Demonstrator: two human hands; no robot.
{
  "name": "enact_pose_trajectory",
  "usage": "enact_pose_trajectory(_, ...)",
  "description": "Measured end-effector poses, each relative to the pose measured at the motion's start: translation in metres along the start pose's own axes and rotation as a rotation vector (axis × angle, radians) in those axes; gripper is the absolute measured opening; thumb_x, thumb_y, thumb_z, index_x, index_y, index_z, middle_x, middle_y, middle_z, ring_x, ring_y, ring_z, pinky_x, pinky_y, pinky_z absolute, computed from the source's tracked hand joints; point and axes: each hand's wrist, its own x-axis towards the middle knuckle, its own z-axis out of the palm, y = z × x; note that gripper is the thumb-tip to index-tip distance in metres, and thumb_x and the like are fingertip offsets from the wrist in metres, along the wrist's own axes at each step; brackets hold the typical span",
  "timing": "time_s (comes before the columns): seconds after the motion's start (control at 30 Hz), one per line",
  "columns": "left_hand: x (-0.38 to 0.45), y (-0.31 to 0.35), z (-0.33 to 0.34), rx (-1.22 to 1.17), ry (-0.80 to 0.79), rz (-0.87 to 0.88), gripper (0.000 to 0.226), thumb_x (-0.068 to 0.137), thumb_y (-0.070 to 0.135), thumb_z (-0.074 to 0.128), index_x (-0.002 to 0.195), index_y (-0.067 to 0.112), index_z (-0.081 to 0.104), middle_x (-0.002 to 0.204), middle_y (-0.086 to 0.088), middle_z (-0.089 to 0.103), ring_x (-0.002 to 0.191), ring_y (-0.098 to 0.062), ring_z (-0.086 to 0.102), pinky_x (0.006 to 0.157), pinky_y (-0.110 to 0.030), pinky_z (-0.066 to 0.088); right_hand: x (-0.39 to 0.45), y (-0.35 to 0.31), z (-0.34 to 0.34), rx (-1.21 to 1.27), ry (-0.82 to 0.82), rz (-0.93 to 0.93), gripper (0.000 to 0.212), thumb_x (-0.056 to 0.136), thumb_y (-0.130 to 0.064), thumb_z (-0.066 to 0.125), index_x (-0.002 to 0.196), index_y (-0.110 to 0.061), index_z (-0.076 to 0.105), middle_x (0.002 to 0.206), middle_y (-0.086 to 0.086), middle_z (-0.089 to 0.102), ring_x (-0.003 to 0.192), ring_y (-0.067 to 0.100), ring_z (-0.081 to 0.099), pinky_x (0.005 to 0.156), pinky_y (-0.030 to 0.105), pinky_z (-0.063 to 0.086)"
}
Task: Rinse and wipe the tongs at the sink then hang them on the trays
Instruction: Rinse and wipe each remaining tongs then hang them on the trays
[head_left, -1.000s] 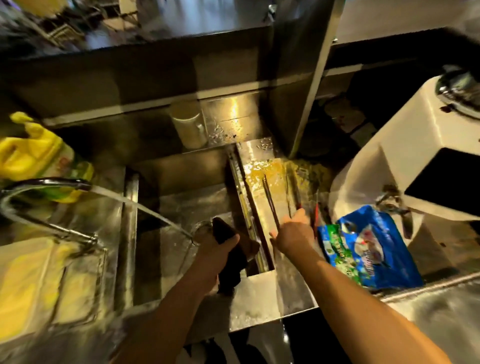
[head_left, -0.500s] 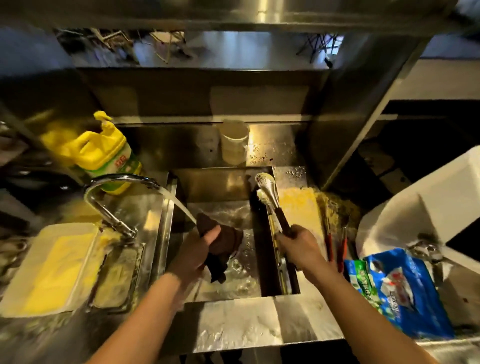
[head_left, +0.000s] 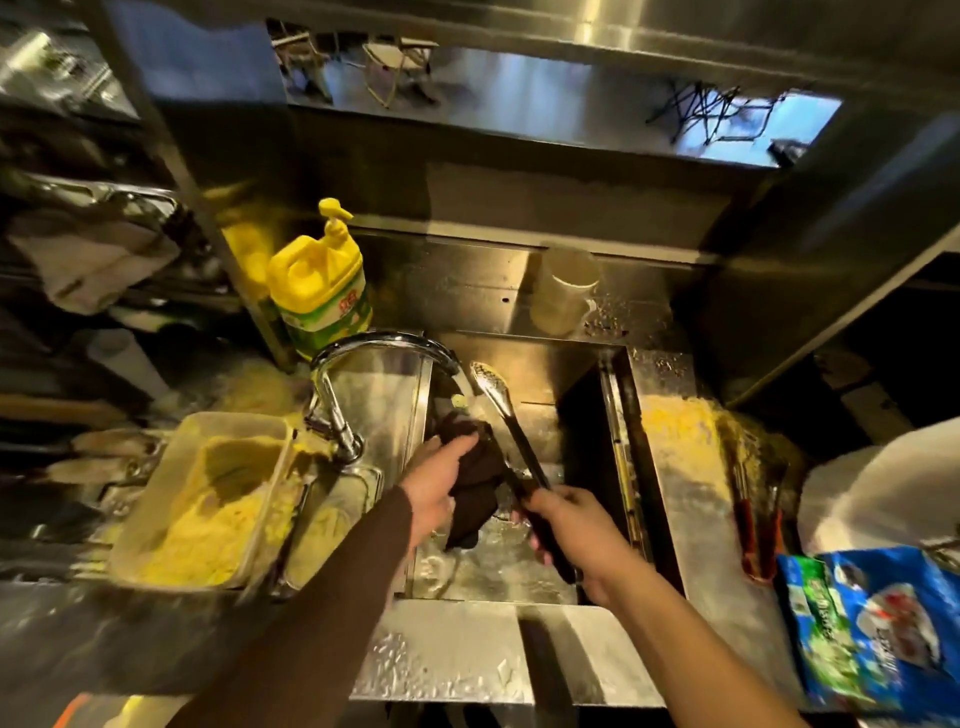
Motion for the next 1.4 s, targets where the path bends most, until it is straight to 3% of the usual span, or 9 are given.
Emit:
enact_pose_trajectory(0.1,0.019,0.006,0.014,0.062,0.029,-0.034,0.028,0.091,0.017,0.068,0.116,0.009,0.063,0.083,-0.011,0.076,0.065,-0.023,0.074,0.048,-0.031,0.057,-0.008,0.001,0.015,0.046,0.001,0.003,0.021,0.093,-0.013,0.054,0.078,-0.003,0.065,0.056,0.004,0.059,0.039,0.012,0.046,0.036,0.024,0.035)
enact_pose_trajectory(0.27,0.053,0.028,0.028,0.116,0.128,0.024,0.037,0.089,0.011,0.067,0.123,0.001,0.060,0.083,-0.013,0.066,0.066,-0.024,0.064,0.060,-0.032,0.055,-0.016,0.001,0.001,0.047,-0.028,0.011,0.023,0.093,-0.021,0.056,0.086,-0.002,0.065,0.068,0.011,0.059,0.046,0.016,0.048,0.040,0.026,0.038)
enact_pose_trajectory(0.4,0.057,0.011,0.037,0.256,0.182,0.029,0.027,0.084,0.007,0.066,0.111,0.006,0.062,0.094,-0.017,0.071,0.079,-0.032,0.070,0.067,-0.045,0.062,-0.008,-0.005,0.004,-0.033,0.019,-0.007,0.023,0.092,-0.022,0.057,0.079,-0.004,0.063,0.055,0.006,0.056,0.039,0.015,0.046,0.040,0.025,0.037)
enact_pose_trajectory(0.67,0.055,0.010,0.044,0.141,0.245,0.038,0.026,0.089,0.000,0.061,0.114,0.006,0.062,0.097,-0.020,0.070,0.071,-0.030,0.068,0.052,-0.035,0.058,-0.008,-0.014,-0.004,-0.062,-0.015,0.005,0.020,0.093,-0.020,0.055,0.079,-0.007,0.060,0.049,-0.001,0.052,0.036,0.012,0.045,0.038,0.023,0.036)
enact_pose_trajectory(0.93,0.059,0.009,0.065,0.153,0.214,0.051,0.033,0.089,-0.003,0.057,0.122,0.002,0.062,0.104,-0.022,0.069,0.078,-0.031,0.066,0.065,-0.038,0.055,-0.006,-0.018,-0.022,-0.119,-0.042,-0.038,0.024,0.095,-0.016,0.053,0.073,-0.009,0.055,0.046,0.000,0.049,0.034,0.013,0.041,0.037,0.022,0.034)
enact_pose_trajectory(1.07,0.063,0.012,0.065,0.166,0.282,0.038,0.035,0.092,0.007,0.062,0.127,0.009,0.058,0.117,-0.020,0.068,0.101,-0.035,0.068,0.087,-0.049,0.058,-0.014,-0.014,-0.046,-0.184,-0.075,-0.039,0.022,0.093,-0.016,0.055,0.074,-0.005,0.058,0.046,0.000,0.049,0.033,0.013,0.038,0.040,0.024,0.033)
enact_pose_trajectory(1.2,0.068,0.017,0.046,0.143,0.440,0.157,0.008,0.083,0.003,0.071,0.088,0.005,0.065,0.081,-0.014,0.067,0.072,-0.025,0.064,0.045,-0.021,0.053,-0.024,-0.010,-0.072,-0.130,-0.116,0.057,0.021,0.091,-0.026,0.062,0.086,-0.006,0.059,0.053,0.001,0.051,0.038,0.013,0.038,0.037,0.024,0.031)
enact_pose_trajectory(1.3,0.069,0.015,0.027,-0.001,0.424,0.103,0.028,0.088,0.010,0.070,0.114,0.002,0.063,0.098,-0.016,0.070,0.082,-0.031,0.068,0.065,-0.036,0.058,-0.026,-0.010,-0.083,-0.049,-0.113,0.161,0.035,0.095,-0.042,0.055,0.085,-0.009,0.051,0.051,0.000,0.047,0.038,0.013,0.036,0.035,0.022,0.029)
enact_pose_trajectory(1.4,0.060,0.010,0.024,0.073,0.332,0.083,0.044,0.090,0.019,0.071,0.126,-0.002,0.058,0.099,-0.013,0.068,0.085,-0.033,0.069,0.058,-0.036,0.056,-0.020,-0.012,-0.084,-0.044,-0.098,0.171,0.025,0.097,-0.028,0.051,0.083,-0.007,0.053,0.053,0.003,0.048,0.039,0.015,0.042,0.037,0.023,0.037)
